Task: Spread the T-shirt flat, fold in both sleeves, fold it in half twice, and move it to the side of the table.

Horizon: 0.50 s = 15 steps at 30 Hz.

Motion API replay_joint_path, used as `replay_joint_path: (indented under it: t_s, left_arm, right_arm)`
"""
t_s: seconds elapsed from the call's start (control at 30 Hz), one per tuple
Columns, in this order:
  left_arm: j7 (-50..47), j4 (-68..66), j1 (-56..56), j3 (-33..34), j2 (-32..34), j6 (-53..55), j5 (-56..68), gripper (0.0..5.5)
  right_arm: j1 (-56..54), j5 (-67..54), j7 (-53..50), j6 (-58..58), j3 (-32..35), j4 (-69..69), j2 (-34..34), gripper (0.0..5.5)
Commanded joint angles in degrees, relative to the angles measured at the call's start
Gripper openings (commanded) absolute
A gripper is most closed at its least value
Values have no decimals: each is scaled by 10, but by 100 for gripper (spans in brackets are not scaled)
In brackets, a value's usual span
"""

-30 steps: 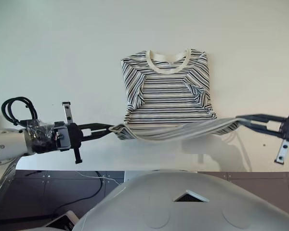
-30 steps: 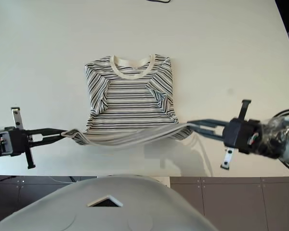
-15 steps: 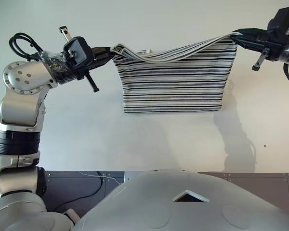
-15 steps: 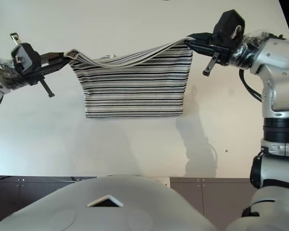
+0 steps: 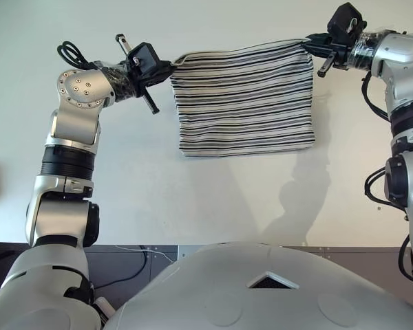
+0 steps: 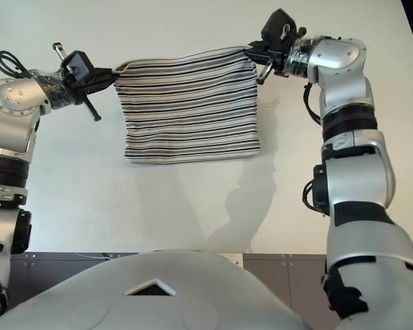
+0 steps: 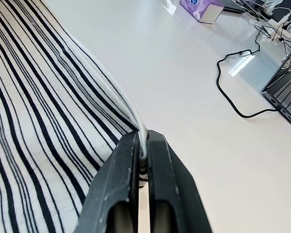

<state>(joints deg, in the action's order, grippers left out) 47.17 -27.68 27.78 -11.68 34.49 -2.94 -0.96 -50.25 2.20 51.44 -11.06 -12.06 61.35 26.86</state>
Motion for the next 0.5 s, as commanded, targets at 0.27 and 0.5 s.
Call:
replay_joint_path:
  t_s: [0.27,0.5]
  left_arm:
    - [-63,-234,68,-29,-98,-48,-68,10]
    - [-129,-307,86,-11,-117,-76,-77,10]
  right_arm:
    - [-6,69,-161,-33,8,113,-57,59]
    - [-6,70,-222,-51,36,121,-65,186]
